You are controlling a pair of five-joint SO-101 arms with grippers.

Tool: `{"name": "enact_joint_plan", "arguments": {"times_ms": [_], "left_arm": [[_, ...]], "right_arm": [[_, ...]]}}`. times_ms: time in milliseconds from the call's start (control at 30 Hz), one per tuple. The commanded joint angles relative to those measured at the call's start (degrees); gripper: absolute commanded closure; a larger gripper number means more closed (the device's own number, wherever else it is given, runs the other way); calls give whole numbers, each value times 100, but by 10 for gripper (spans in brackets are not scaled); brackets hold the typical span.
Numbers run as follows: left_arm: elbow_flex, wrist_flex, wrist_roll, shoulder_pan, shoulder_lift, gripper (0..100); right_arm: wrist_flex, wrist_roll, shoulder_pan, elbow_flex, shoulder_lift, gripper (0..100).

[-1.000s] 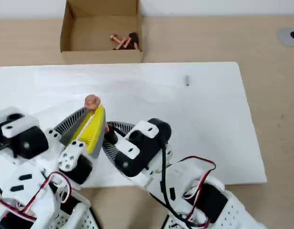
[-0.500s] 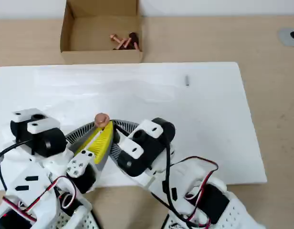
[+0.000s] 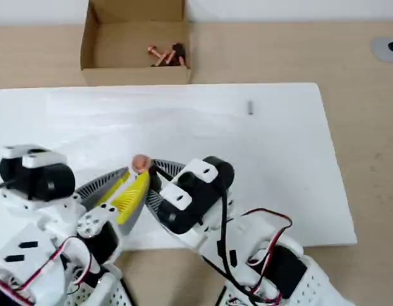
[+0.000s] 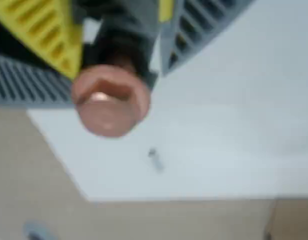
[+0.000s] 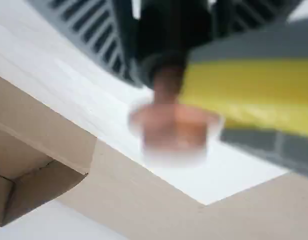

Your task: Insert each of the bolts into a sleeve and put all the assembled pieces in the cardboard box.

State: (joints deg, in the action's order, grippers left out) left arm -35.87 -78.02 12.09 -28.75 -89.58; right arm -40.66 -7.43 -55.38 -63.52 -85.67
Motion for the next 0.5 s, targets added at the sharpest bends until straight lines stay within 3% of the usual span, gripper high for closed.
{"name": "enact_joint_plan", "arguments": {"times_ms": [0,200,333,467], "left_arm": [[1336,-738,18,-211,752,864],[3402,-1802,-141,-615,1895,864],[4510,-2259,-686,-615,2501,868],[4440,-2259,-1749,-369,2571,881]], "right_arm": [[-9,-53,198,497,127,988],[-9,-211,585,1622,1525,989],[0,-202,1007,2941,3108,989],[53,-185,1490,4637,4831,989]]}}
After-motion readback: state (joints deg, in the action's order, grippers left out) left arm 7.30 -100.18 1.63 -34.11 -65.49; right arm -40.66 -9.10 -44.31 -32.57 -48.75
